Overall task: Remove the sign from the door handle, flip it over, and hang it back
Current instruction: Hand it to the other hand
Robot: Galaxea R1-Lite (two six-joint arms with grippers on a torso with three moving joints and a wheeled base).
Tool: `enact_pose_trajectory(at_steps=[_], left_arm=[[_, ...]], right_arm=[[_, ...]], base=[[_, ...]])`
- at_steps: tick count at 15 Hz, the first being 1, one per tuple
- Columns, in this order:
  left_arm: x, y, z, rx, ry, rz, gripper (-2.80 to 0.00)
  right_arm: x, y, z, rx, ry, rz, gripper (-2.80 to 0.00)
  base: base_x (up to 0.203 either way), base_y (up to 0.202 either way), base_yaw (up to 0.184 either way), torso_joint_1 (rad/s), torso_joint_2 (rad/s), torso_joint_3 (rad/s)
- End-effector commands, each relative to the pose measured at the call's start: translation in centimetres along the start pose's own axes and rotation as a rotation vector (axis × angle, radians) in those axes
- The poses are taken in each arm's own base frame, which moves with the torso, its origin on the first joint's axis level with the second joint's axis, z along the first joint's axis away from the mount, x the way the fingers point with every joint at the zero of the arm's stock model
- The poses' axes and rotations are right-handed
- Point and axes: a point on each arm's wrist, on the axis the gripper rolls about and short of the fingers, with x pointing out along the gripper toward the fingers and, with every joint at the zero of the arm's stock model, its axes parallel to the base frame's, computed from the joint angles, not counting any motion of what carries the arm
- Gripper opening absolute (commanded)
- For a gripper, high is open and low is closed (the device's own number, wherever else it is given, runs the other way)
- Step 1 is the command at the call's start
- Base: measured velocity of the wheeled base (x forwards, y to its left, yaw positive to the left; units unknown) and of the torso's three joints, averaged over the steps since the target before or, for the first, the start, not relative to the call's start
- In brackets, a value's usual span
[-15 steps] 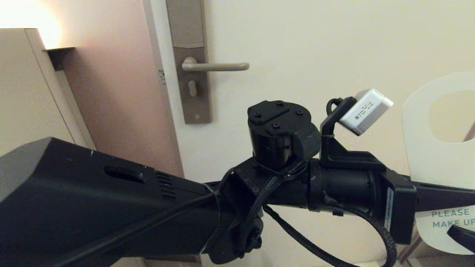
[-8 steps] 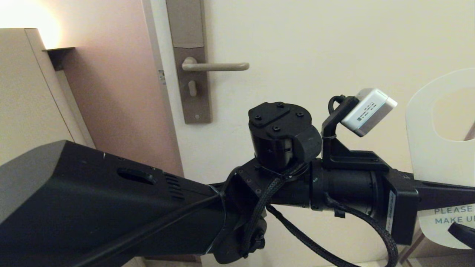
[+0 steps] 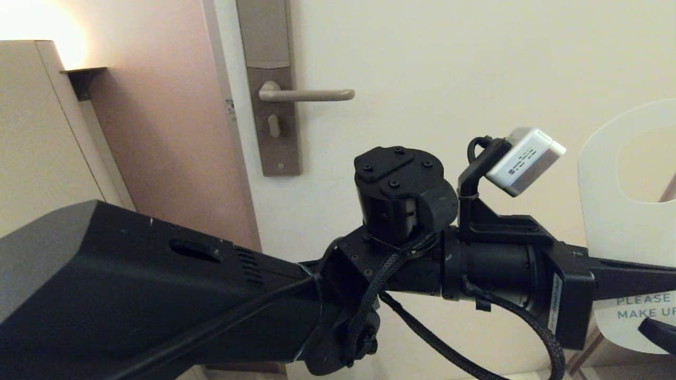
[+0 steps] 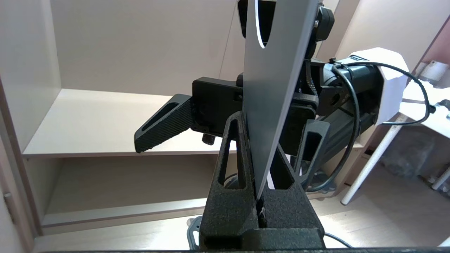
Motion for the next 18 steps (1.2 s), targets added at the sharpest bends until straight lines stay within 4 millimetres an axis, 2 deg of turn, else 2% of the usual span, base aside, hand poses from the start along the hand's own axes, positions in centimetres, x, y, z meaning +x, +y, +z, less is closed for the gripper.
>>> enact_pose_trajectory(at_steps=[1,5,6,18], left_arm=[[0.06,0.16,-0.21,0.015,0.002,-0.004,-2.8],[-0.04,0.24,-0.16,0.018,0.001,-0.001,-2.8],[-0.04,0.24,-0.16,0.018,0.001,-0.001,-2.8],[-0.08,0.43,-0.22,0.017,0.002,0.001,-2.8]], right_arm=[[0.02,-0.01,-0.03,0.002,0.001,0.004,0.0],[0.05,-0.04,-0.08,0.004,0.004,0.004,0.0],[0.08,-0.06,-0.08,0.005,0.005,0.003,-2.8],[0.15,-0.11,-0.01,0.009,0.006,0.003,-2.8]], base=[[0.0,0.0,0.0,0.0,0.0,0.0],[0.0,0.0,0.0,0.0,0.0,0.0],[0.0,0.0,0.0,0.0,0.0,0.0],[0.0,0.0,0.0,0.0,0.0,0.0]])
